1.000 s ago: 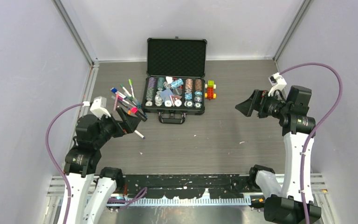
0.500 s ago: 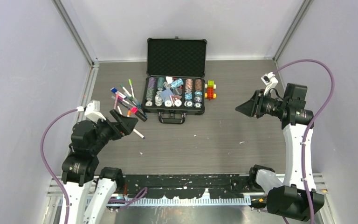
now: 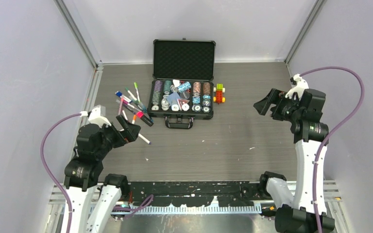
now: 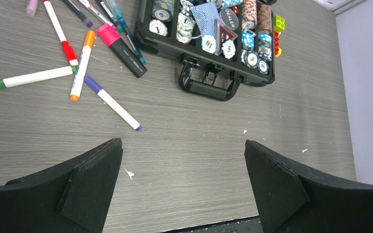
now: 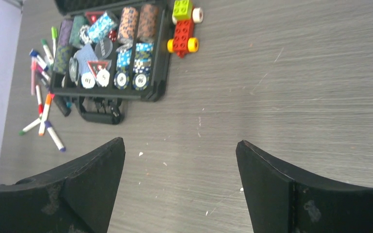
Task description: Open the pen caps
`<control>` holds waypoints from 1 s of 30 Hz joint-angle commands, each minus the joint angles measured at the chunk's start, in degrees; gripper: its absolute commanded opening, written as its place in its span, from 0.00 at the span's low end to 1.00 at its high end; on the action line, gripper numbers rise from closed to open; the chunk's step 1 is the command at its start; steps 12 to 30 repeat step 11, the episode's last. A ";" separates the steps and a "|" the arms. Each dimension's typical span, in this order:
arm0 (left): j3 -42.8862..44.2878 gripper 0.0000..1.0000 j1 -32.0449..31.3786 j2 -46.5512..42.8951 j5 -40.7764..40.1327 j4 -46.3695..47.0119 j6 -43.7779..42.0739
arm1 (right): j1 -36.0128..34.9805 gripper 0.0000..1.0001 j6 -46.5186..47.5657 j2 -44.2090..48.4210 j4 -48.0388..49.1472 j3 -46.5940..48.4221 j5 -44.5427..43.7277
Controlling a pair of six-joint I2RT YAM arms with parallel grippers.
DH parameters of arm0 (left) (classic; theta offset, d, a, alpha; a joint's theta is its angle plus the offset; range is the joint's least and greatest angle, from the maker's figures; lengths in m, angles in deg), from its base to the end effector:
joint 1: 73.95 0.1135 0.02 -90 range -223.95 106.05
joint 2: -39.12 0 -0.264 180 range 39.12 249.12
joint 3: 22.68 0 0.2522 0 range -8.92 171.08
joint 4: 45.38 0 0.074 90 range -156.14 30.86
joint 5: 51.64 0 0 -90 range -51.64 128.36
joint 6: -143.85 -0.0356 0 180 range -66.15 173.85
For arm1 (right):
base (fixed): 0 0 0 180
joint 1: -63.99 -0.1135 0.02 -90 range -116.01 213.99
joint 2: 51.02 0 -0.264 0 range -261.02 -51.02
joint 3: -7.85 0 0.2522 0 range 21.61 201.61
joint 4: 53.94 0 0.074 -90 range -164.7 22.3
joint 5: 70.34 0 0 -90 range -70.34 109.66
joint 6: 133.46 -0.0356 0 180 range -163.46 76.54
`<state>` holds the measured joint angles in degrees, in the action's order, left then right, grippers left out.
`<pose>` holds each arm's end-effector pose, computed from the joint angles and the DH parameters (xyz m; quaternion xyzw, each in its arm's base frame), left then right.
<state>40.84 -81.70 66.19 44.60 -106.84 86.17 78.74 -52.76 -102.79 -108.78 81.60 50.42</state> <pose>0.0856 -0.0156 0.3372 -0.1506 0.8291 -0.2269 0.4882 0.1771 -0.0278 0.3585 0.0524 0.8546 0.2107 0.4717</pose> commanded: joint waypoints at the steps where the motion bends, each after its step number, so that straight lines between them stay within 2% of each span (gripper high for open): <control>1: 2.10 1.00 0.27 -0.52 -0.93 0.33 -1.64 | -0.02 0.89 -3.40 3.10 4.21 0.36 -7.56; 30: 2.21 1.00 0.28 -0.29 -0.57 0.40 -1.72 | -0.01 0.89 -5.04 3.01 5.98 -0.33 -6.56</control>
